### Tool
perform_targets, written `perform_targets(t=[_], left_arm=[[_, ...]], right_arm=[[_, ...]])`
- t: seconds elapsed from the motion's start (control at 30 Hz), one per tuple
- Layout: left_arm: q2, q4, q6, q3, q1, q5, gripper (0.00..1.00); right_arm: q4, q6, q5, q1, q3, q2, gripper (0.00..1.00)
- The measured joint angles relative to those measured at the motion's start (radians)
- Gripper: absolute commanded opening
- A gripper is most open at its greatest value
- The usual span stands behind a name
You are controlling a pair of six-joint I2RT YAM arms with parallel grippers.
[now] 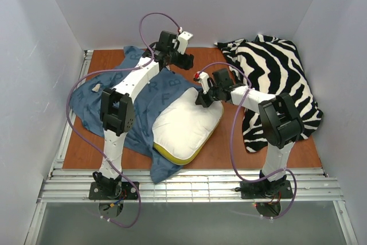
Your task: Put the pillow into the pillowcase
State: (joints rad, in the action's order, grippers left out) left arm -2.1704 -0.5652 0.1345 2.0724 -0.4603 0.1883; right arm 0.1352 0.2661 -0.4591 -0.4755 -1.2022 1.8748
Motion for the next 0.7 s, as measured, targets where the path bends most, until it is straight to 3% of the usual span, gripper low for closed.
perform_targets(t=[0.1, 0.3, 0.4, 0.47, 0.6, 0.63, 0.7], left_arm=[[-0.019, -0.024, 0.0, -0.065, -0.004, 0.067, 0.84], [0.078, 0.039, 0.055, -0.463, -0.012, 0.105, 0.84], [0.142, 0.077, 0.088, -0.532, -0.011, 0.09, 0.83], [0.167, 0.076, 0.103, -0.542, -0.014, 0.066, 0.77], [0.16, 0.08, 0.118, -0.534, -0.022, -0.005, 0.53], [0.153, 0.078, 0.119, -0.526, -0.025, -0.02, 0.38], [0.141, 0.072, 0.123, -0.502, -0.028, -0.042, 0.21]], right_arm=[[-0.037, -0.002, -0.002, -0.003, 0.019, -0.001, 0.01], [-0.074, -0.05, -0.036, 0.003, 0.04, 0.001, 0.01], [-0.09, -0.082, -0.074, 0.002, 0.048, 0.008, 0.01], [-0.101, -0.102, -0.093, 0.003, 0.048, 0.011, 0.01], [-0.117, -0.127, -0.105, 0.005, 0.054, 0.011, 0.01], [-0.119, -0.132, -0.107, 0.006, 0.055, 0.01, 0.01], [-0.121, -0.14, -0.11, 0.008, 0.058, 0.005, 0.01]])
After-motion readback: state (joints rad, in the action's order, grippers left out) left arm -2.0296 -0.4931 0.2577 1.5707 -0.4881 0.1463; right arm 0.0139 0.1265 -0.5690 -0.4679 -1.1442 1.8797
